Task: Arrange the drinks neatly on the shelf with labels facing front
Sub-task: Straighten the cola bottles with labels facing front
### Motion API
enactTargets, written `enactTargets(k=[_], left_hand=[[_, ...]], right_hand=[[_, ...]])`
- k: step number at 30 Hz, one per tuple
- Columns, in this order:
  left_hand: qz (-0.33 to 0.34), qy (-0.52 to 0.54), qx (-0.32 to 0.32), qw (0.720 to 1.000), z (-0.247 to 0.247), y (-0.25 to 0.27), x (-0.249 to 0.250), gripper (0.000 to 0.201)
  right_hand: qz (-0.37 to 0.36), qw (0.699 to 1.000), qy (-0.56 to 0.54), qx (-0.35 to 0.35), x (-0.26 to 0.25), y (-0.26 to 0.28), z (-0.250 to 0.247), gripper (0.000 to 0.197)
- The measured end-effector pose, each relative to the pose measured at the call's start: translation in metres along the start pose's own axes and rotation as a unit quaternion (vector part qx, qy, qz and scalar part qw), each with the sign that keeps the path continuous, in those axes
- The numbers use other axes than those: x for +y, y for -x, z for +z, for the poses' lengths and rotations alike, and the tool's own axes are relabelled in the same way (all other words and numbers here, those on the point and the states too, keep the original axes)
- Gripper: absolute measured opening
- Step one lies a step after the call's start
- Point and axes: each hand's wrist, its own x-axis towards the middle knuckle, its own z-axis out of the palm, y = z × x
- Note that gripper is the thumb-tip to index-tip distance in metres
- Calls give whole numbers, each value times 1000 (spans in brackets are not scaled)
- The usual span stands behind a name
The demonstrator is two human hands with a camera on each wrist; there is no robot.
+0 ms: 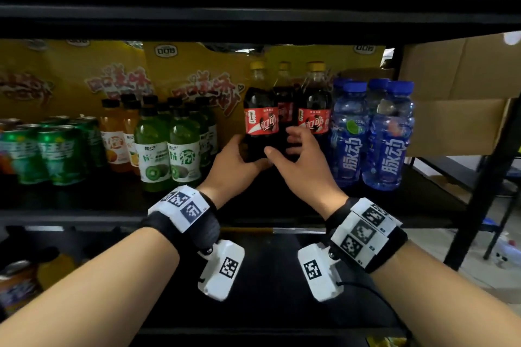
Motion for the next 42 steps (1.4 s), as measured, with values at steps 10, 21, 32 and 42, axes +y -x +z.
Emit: enactTargets(k=[10, 21, 32, 42], left_hand=[[-25, 170, -47, 984, -25, 37, -4, 57], [-75, 265, -75, 959, -28, 37, -11, 49], [-142, 313, -75, 936, -31, 36, 2, 25], [-99, 312, -61, 943, -33, 35, 5, 38]], right_hand=[[75, 955, -286, -19, -10, -7, 37, 35], [81, 966, -240, -43, -7, -15, 39, 73], [81, 962, -243, -96, -13, -16, 35, 32], [56, 967, -246, -46, -27, -27, 30, 36]])
